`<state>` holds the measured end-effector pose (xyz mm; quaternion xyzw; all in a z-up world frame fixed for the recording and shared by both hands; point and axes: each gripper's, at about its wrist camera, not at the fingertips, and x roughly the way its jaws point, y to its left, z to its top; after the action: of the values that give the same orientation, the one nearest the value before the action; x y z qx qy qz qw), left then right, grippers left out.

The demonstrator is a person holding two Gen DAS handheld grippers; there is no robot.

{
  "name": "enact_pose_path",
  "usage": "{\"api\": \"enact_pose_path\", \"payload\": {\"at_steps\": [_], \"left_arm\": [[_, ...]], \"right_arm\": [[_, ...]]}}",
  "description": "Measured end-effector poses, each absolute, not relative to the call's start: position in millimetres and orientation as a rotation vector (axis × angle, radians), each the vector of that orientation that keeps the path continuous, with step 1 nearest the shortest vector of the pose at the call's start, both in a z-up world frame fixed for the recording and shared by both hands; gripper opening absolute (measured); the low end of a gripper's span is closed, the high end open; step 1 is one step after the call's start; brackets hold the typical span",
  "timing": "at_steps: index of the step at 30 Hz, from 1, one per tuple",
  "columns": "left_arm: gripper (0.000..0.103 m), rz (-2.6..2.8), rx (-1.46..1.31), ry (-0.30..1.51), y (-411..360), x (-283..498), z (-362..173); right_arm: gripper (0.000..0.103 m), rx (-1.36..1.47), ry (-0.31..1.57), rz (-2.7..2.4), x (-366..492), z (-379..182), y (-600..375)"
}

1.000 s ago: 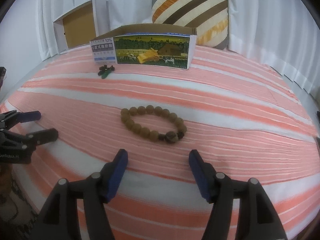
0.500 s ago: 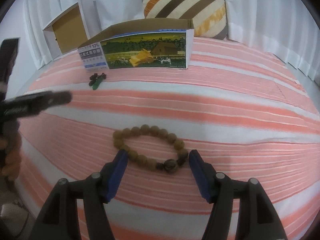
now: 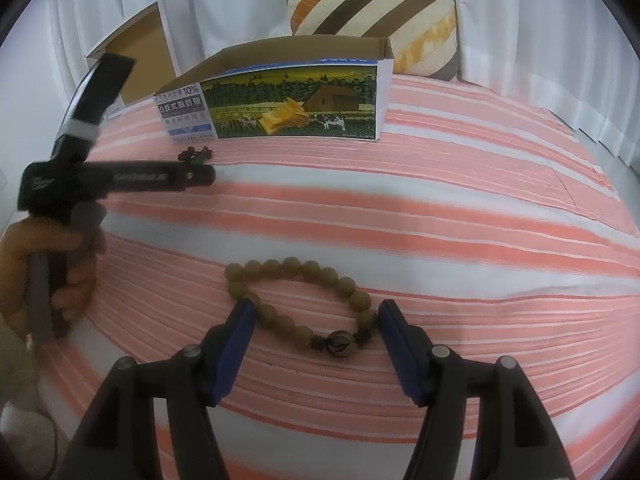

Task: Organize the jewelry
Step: 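Grasp the green jade pendant with the left tool while the right tool grasps the brown bead bracelet, then carry the jade pendant and brown bracelet into the box and open both tools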

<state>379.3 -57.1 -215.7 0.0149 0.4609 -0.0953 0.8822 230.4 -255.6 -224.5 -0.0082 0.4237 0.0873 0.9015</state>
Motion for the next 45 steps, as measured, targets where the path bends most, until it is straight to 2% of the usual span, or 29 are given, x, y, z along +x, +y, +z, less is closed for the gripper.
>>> {"api": "enact_pose_path", "payload": {"at_steps": [4,6,7,8,9,10,12,14,15,16,17,18,19,26,27,28,29,34,37,38,39,40,43,45], "left_arm": [[0.098,-0.19,0.03,0.958,-58,388,-217],[0.096,-0.194,0.03,0.956,-57,390,-217],[0.091,-0.196,0.032,0.949,-58,389,-217],[0.083,-0.195,0.039,0.94,-58,389,-216],[0.078,-0.196,0.049,0.933,-59,387,-216],[0.072,-0.197,0.059,0.927,-60,386,-215],[0.054,-0.204,0.074,0.911,-62,384,-213],[0.025,-0.216,0.082,0.901,-62,383,-212],[0.022,-0.226,0.078,0.901,-61,382,-211],[0.019,-0.229,0.075,0.901,-62,383,-210],[0.017,-0.233,0.071,0.9,-61,382,-210],[0.017,-0.239,0.068,0.897,-59,379,-209],[0.015,-0.241,0.067,0.894,-58,377,-208],[0.012,-0.257,0.014,0.88,-39,344,-194],[0.012,-0.258,0.004,0.881,-35,337,-192],[0.012,-0.259,0.001,0.881,-35,334,-190],[0.012,-0.26,-0.001,0.882,-33,328,-189],[0.012,-0.267,-0.005,0.9,-28,300,-188],[0.012,-0.26,-0.012,0.905,-20,287,-190],[0.012,-0.255,-0.02,0.909,-18,283,-191],[0.012,-0.253,-0.024,0.913,-17,282,-192],[0.012,-0.251,-0.026,0.916,-15,279,-194],[0.012,-0.249,-0.028,0.921,-13,275,-197],[0.012,-0.251,-0.03,0.923,-12,273,-200]], "right_arm": [[0.065,-0.024,0.872,0.195,231,-223,-254],[0.066,-0.046,0.883,0.215,233,-224,-249],[0.067,-0.057,0.896,0.225,235,-226,-247],[0.072,-0.075,0.901,0.232,235,-228,-244],[0.077,-0.097,0.9,0.238,236,-229,-239],[0.079,-0.117,0.904,0.238,236,-230,-236],[0.081,-0.145,0.898,0.23,237,-231,-231],[0.081,-0.121,0.894,0.218,239,-231,-234],[0.08,-0.108,0.89,0.208,240,-231,-236],[0.076,-0.101,0.883,0.2,240,-231,-238],[0.057,-0.107,0.87,0.188,239,-229,-239],[0.033,-0.103,0.865,0.2,239,-228,-241],[0.023,-0.097,0.867,0.203,240,-227,-242],[0.021,-0.01,0.86,0.225,235,-223,-254],[0.008,-0.007,0.846,0.225,233,-220,-255],[0.001,-0.009,0.843,0.22,232,-217,-255],[0.0,-0.003,0.847,0.226,232,-215,-256],[0.0,0.018,0.874,0.226,234,-218,-262],[0.005,0.025,0.867,0.212,232,-214,-263],[0.02,0.016,0.864,0.204,231,-214,-263],[0.044,0.01,0.861,0.196,232,-214,-263],[0.052,0.015,0.853,0.185,233,-215,-263],[0.053,-0.012,0.874,0.173,245,-221,-261],[0.047,-0.048,0.893,0.171,250,-229,-257]]}}
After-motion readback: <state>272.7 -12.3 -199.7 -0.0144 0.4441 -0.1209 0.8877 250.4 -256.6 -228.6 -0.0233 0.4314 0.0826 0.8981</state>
